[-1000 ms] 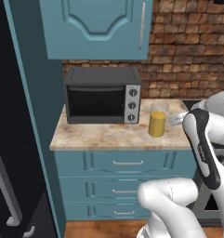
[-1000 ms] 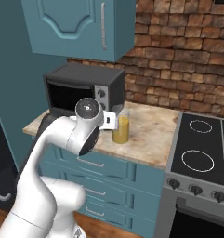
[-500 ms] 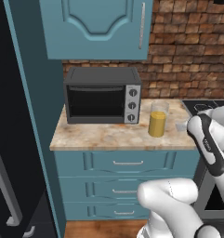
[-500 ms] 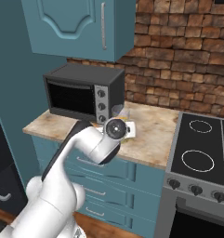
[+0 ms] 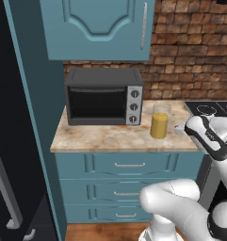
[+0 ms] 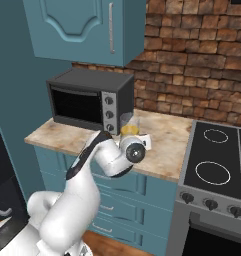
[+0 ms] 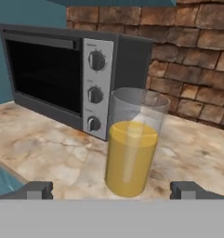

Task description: Move the banana and tacos from the second highest shelf to the top shelf to make space. Then, place the pitcher from the counter on the cleared second highest shelf.

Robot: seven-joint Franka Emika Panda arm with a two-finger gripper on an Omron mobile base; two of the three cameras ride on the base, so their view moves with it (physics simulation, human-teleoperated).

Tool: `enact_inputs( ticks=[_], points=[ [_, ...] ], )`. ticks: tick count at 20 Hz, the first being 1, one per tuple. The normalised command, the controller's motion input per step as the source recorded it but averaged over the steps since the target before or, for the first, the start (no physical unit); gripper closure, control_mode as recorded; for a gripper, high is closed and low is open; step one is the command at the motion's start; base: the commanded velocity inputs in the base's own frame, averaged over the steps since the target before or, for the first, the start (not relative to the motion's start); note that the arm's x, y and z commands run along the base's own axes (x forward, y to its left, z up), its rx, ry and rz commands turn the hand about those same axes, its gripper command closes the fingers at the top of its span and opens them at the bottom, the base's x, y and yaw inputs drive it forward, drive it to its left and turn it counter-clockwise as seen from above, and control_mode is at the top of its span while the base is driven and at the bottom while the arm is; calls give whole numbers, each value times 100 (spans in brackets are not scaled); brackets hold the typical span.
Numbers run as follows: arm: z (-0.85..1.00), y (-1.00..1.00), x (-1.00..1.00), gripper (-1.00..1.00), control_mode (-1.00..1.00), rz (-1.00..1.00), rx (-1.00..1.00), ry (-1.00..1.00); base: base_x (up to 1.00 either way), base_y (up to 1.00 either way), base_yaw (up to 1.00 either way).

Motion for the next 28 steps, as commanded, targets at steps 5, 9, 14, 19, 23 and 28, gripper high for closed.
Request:
enact_inputs(
  ticks=[5, 9, 14, 19, 23, 28],
  points=[
    [-1, -10, 36, -100, -100, 12, 0, -5, 0, 0, 0],
    [-4, 5, 15, -100, -100, 4, 0, -11, 0, 0, 0],
    [0, 31, 0, -100, -100, 0, 0, -12, 0, 0, 0],
    [0, 26, 5, -100, -100, -4, 4, -1, 0, 0, 0],
    [0, 0, 18, -100, -100, -7, 10, 0, 0, 0, 0],
    [0, 0, 24, -100, -100, -7, 14, 1, 0, 0, 0]
  ],
)
